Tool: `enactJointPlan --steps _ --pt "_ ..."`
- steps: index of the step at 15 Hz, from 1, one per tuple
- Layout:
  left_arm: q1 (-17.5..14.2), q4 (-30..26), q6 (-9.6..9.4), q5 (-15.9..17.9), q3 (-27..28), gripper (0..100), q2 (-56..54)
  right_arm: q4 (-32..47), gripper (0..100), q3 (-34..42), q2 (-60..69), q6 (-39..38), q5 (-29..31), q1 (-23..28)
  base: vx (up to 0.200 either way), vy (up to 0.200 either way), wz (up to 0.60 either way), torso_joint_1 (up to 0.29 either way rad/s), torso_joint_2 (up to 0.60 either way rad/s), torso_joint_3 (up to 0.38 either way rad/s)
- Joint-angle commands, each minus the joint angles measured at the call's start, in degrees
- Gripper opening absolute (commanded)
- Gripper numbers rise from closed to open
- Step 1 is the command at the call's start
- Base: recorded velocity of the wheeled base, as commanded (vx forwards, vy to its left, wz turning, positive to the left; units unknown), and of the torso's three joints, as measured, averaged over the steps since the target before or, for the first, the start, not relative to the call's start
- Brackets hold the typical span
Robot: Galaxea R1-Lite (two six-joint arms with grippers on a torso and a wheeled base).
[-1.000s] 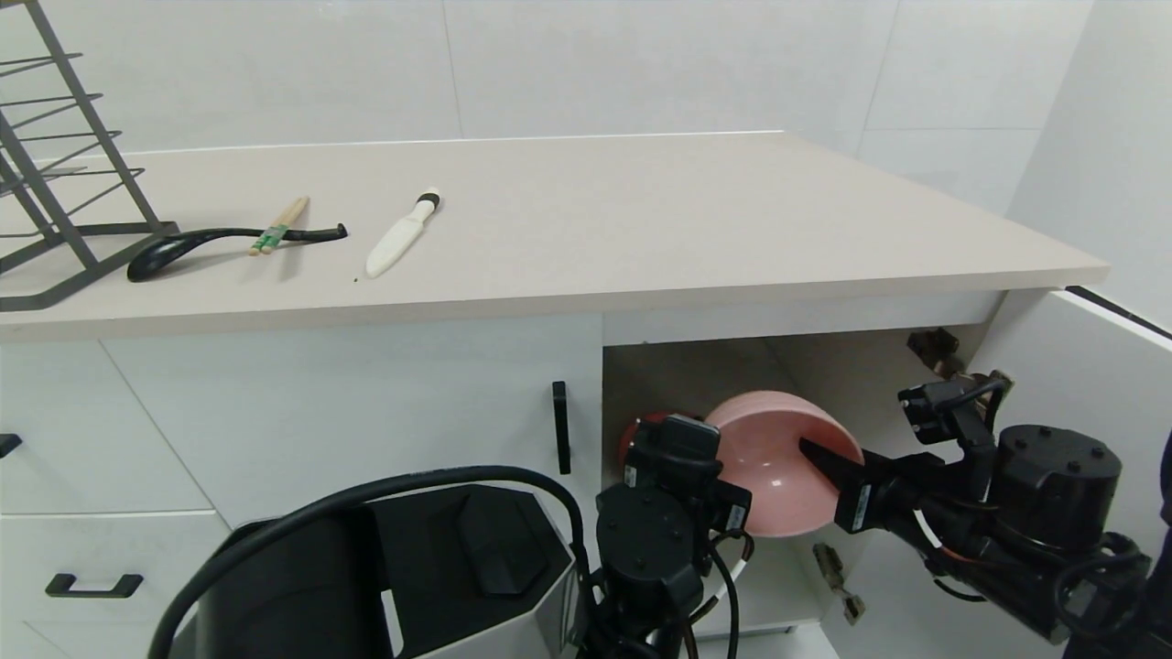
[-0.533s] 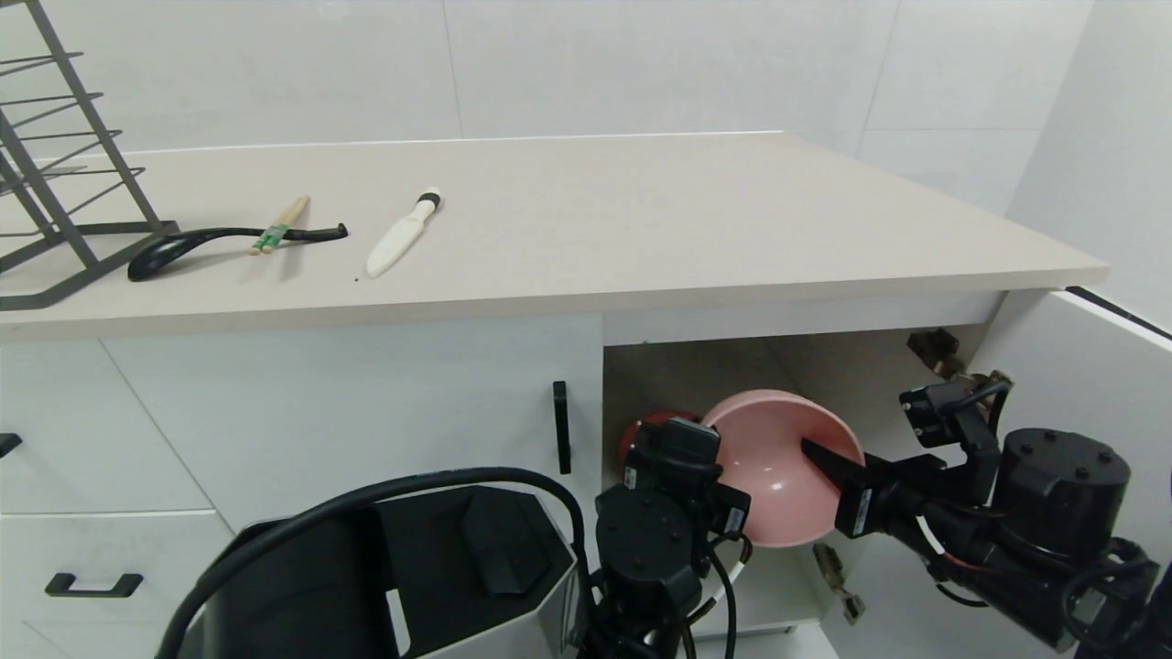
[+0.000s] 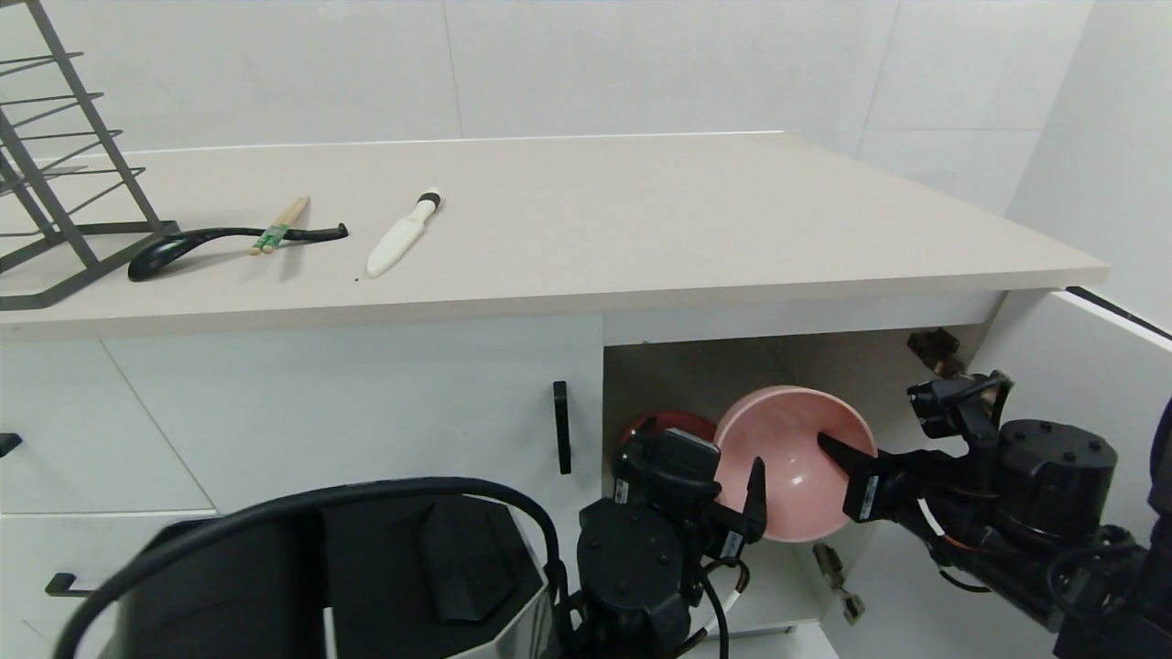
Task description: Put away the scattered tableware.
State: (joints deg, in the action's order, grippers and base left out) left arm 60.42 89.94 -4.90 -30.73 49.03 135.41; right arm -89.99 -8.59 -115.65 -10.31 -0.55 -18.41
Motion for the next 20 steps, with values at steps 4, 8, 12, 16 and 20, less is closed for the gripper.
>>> enactJointPlan --steps 4,8,12,16,20 --pt "2.6 0.1 1.12 8.8 -17.7 100 -13.6 0.0 0 0.7 -3.6 -0.1 0.1 2.9 0.0 0.0 0.0 0.0 0.0 0.0" --pt "1.9 0.1 0.51 20.5 -29.1 100 -20.2 0.0 0 1.2 -2.3 -6.2 0.1 1.1 0.0 0.0 0.0 0.0 0.0 0.0" --pt "-4.2 0.1 -3.8 36.5 -35.3 100 -22.6 0.0 0 0.8 -2.2 -9.2 0.1 -2.9 0.0 0.0 0.0 0.0 0.0 0.0" --pt "-11.7 0.1 -12.06 54.2 -45.2 100 -28.1 0.0 0 -6.4 -9.0 -11.7 0.1 -5.0 0.0 0.0 0.0 0.0 0.0 0.0" --pt "-14.9 0.1 -13.2 55.3 -49.0 100 -35.7 0.0 0 -14.2 -17.9 -12.4 0.1 -5.1 0.0 0.0 0.0 0.0 0.0 0.0"
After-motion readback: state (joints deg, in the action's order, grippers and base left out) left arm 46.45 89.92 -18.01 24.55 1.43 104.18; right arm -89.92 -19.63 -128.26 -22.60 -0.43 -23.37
